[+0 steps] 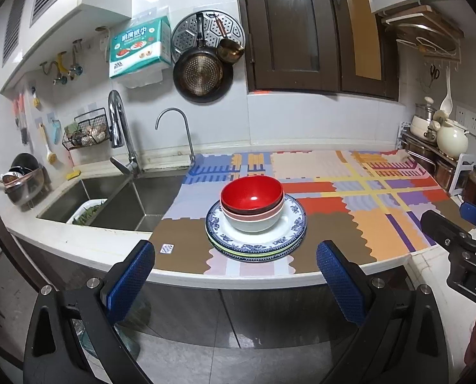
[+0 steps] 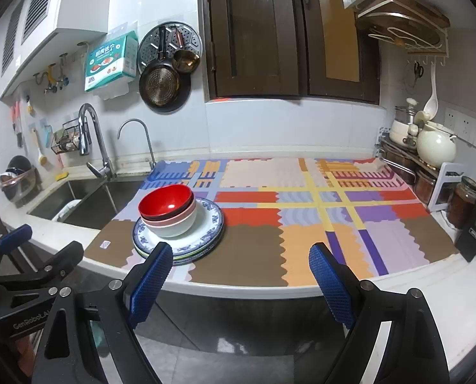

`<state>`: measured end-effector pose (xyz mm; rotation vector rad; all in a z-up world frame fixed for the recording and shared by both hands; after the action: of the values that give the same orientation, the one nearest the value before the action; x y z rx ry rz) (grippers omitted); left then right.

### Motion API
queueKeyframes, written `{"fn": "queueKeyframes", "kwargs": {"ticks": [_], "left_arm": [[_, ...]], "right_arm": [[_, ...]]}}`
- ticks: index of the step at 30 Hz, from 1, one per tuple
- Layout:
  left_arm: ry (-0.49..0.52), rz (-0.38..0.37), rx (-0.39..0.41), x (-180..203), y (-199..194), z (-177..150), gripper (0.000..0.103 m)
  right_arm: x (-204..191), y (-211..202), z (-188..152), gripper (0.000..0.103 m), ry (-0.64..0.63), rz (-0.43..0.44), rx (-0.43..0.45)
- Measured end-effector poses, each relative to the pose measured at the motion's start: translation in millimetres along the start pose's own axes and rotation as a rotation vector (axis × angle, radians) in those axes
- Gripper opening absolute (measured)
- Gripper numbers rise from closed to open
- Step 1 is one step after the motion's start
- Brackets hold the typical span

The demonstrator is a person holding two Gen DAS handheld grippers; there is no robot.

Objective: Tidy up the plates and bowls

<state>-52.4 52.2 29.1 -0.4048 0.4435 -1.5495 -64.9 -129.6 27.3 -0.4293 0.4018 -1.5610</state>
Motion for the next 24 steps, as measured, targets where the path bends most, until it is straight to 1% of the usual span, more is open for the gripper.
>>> {"fn": "queueKeyframes", "kwargs": {"ticks": [14,24], "left_arm": [[0.001,-0.028,0.014,0,-7,2,0.103],[0.012,-0.02,0.015,-2,-9,2,0.103]], "right_arm": [[2,-13,-5,0.088,0.014,-0.02,0.002],[2,-16,-7,0.088,0.028,-0.024,-0.002]]}}
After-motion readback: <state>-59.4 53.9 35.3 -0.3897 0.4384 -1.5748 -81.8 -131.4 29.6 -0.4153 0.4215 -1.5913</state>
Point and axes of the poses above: each gripper's, at about its wrist camera, not at the fingertips, and y roughly the way its jaws point, x to its right, z to its top, the point moved 1 cm from there along y, roughly the way its jaws point, and after that the axes turned 5 degrees about -y, right-handed, at the moved point
